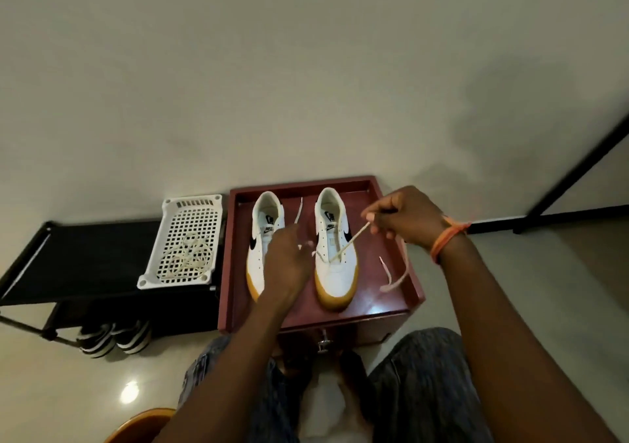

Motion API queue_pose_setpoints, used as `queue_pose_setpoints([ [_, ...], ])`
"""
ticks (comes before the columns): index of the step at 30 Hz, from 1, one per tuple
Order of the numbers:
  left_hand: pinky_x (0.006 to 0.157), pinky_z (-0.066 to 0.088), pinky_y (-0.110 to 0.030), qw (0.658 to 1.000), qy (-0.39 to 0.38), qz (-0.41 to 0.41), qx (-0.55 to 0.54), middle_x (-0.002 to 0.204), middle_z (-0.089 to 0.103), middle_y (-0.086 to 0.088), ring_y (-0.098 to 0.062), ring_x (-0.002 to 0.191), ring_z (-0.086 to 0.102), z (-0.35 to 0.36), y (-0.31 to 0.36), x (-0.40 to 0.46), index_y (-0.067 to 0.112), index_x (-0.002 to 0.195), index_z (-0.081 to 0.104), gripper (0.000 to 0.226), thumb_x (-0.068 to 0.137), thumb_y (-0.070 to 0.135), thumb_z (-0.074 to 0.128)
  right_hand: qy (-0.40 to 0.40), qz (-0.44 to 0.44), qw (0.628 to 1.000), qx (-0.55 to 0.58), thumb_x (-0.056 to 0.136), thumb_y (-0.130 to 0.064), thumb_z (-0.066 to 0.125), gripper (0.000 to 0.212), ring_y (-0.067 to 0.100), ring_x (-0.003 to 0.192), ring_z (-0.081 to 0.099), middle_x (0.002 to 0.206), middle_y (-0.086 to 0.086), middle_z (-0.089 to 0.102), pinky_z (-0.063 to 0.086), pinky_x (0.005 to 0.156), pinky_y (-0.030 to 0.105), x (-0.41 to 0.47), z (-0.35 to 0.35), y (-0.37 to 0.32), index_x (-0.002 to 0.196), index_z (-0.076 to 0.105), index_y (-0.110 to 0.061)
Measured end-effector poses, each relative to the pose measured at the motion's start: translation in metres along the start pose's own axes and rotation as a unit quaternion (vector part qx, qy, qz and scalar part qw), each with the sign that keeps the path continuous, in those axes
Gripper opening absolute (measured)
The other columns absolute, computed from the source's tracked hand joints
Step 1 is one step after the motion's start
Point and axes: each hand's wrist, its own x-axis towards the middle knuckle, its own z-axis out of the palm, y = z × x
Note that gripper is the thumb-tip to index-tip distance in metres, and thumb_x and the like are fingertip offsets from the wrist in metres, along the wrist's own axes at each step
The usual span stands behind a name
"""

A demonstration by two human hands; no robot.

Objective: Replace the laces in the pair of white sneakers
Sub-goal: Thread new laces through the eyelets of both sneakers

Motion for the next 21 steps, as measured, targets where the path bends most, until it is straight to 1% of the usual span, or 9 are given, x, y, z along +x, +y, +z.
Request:
queue_pose_setpoints([
  [2,0.085,0.048,-0.032,0.996,-0.032,0.085,-0.026,0.114,0.07,-0.007,-0.022,0.103,0.065,-0.018,0.047,-0.001,0.01,0.117,0.068,0.025,0.094,0.018,0.06,0.0,-0.021,1.0,0.0,0.089,-0.01,0.068,0.011,0.009,0.055,0.061,0.067,0.002,0.073,0.05,0.06,0.025,-0.008,-0.021,-0.021,0.085,0.076,-0.017],
  [3,0.086,0.052,-0.034,0.99,-0.064,0.115,-0.056,0.115,0.071,-0.005,-0.022,0.101,0.067,-0.025,0.068,-0.002,0.016,0.12,0.068,0.027,0.095,0.021,0.06,0.001,-0.031,1.0,0.001,0.088,-0.01,0.068,0.01,0.01,0.055,0.061,0.067,0.002,0.073,0.05,0.061,0.026,-0.013,-0.031,-0.031,0.086,0.077,-0.015],
  [5,0.071,0.059,-0.037,0.966,-0.157,0.139,-0.154,0.105,0.074,0.0,-0.021,0.081,0.072,-0.036,0.104,-0.005,0.023,0.121,0.067,0.025,0.097,0.025,0.059,0.002,-0.055,0.998,-0.004,0.088,-0.011,0.069,0.008,0.008,0.054,0.06,0.069,0.004,0.073,0.05,0.061,0.026,-0.02,-0.049,-0.048,0.087,0.077,-0.011],
  [7,0.057,0.056,-0.034,0.941,-0.203,0.152,-0.222,0.091,0.073,0.006,-0.02,0.065,0.068,-0.045,0.131,-0.007,0.021,0.119,0.065,0.021,0.099,0.024,0.058,0.014,-0.079,0.997,-0.007,0.088,-0.013,0.07,0.007,0.008,0.054,0.06,0.07,0.006,0.073,0.05,0.061,0.028,-0.031,-0.068,-0.064,0.086,0.077,-0.011],
  [10,0.054,0.052,-0.024,0.925,-0.212,0.139,-0.283,0.074,0.071,0.01,-0.012,0.058,0.06,-0.054,0.15,-0.003,0.013,0.115,0.067,0.021,0.1,0.023,0.057,0.022,-0.107,0.993,0.035,0.089,-0.008,0.068,0.007,0.004,0.051,0.057,0.073,0.01,0.073,0.045,0.053,0.018,-0.046,-0.097,-0.083,0.09,0.075,-0.006],
  [12,0.051,0.045,-0.019,0.909,-0.244,0.107,-0.32,0.083,0.071,0.006,-0.009,0.056,0.054,-0.061,0.155,0.003,0.014,0.111,0.071,0.026,0.101,0.03,0.054,0.01,-0.111,0.993,0.047,0.089,-0.008,0.068,0.008,0.001,0.05,0.055,0.077,0.012,0.073,0.041,0.049,0.014,-0.051,-0.11,-0.089,0.094,0.074,-0.005],
  [14,0.049,0.04,-0.018,0.903,-0.281,0.082,-0.313,0.091,0.068,0.002,-0.008,0.055,0.049,-0.067,0.162,0.008,0.02,0.106,0.073,0.028,0.102,0.036,0.05,-0.019,-0.107,0.994,0.027,0.089,-0.013,0.069,0.009,0.004,0.055,0.055,0.081,0.008,0.075,0.039,0.051,0.016,-0.052,-0.12,-0.09,0.096,0.074,-0.009],
  [17,0.046,0.034,-0.018,0.911,-0.311,0.084,-0.256,0.08,0.063,0.005,-0.01,0.056,0.045,-0.076,0.173,0.016,0.02,0.094,0.072,0.023,0.1,0.035,0.055,-0.057,-0.107,0.993,0.012,0.089,-0.013,0.069,0.01,0.008,0.059,0.054,0.085,0.007,0.076,0.037,0.051,0.018,-0.05,-0.125,-0.09,0.096,0.074,-0.009],
  [21,0.046,0.028,-0.02,0.892,-0.361,0.114,-0.246,0.077,0.061,0.004,-0.009,0.053,0.039,-0.093,0.187,0.019,0.016,0.088,0.07,0.022,0.099,0.03,0.057,-0.061,-0.114,0.991,0.045,0.089,-0.016,0.069,0.014,0.013,0.063,0.055,0.085,0.01,0.075,0.036,0.054,0.022,-0.052,-0.131,-0.096,0.098,0.072,-0.006],
])
